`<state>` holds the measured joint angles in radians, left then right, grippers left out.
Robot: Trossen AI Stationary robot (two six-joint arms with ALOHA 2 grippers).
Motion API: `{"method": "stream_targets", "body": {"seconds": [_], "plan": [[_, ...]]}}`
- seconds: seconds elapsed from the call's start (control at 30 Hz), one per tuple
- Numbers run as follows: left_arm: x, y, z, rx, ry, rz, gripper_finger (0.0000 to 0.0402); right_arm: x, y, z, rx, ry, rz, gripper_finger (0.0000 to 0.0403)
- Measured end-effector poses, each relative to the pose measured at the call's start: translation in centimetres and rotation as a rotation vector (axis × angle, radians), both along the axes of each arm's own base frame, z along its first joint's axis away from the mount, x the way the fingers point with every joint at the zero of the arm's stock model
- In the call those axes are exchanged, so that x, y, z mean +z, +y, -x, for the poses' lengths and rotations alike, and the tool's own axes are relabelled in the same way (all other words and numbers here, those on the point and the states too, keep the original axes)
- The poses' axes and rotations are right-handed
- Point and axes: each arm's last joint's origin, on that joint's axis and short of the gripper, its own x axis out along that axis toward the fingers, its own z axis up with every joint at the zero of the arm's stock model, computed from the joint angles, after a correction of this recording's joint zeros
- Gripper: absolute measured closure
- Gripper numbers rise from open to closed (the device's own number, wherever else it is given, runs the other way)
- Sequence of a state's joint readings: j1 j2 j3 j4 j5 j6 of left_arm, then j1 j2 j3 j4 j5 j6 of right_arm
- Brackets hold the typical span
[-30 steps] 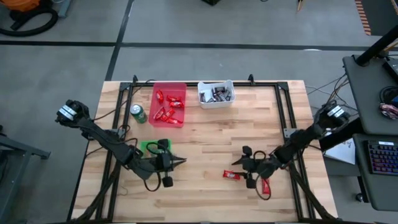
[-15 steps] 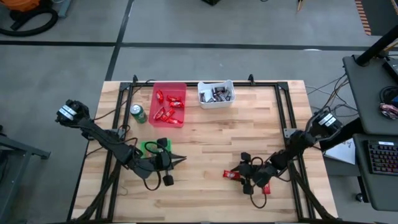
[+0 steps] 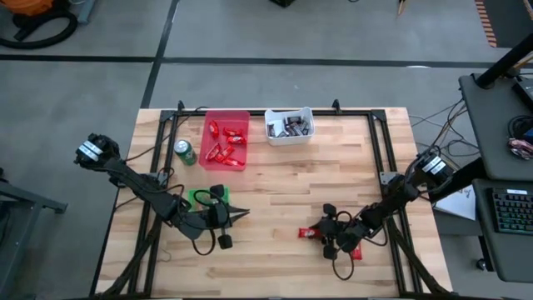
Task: Organize candy in baskets
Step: Put the red chocolate into the pink bin
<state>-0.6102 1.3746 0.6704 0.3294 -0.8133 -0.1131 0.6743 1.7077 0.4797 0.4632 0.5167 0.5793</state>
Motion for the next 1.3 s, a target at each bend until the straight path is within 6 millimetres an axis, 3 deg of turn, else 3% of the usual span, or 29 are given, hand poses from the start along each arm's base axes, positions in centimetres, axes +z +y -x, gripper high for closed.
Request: {"method": "stream_targets", "body": {"seconds": [0.23,0.47,0.6,0.8,1.03,1.17,1.3], "plan": [[-0.2,0.0,0.1,0.002,0.004,0.004,0.0402,0.1,0.0,0.0,0.024,-0.002,0.011,0.0342],[-0.4,0.1,0.1,0.005,0.004,0.018,0.0401,2.0,-0.7,-0.5,0.036,-0.037,-0.009,0.0348],[-0.6,-0.1,0.3,-0.003,0.024,0.005,0.0401,4.6,-2.3,-1.6,-0.012,-0.122,-0.027,0.0348],[-0.5,0.3,1.1,-0.003,0.074,-0.017,0.0401,7.5,-6.4,-3.3,-0.136,-0.238,-0.007,0.0348],[1.6,1.9,3.2,0.030,0.091,-0.008,0.0401,9.5,-12.2,-5.5,-0.229,-0.383,0.005,0.0349],[2.7,2.7,4.4,0.036,0.084,-0.009,0.0401,10.3,-15.2,-7.6,-0.244,-0.395,0.028,0.0349],[2.5,3.4,5.3,0.046,0.079,-0.019,0.0401,11.7,-17.8,-10.4,-0.247,-0.422,0.089,0.0349]]}}
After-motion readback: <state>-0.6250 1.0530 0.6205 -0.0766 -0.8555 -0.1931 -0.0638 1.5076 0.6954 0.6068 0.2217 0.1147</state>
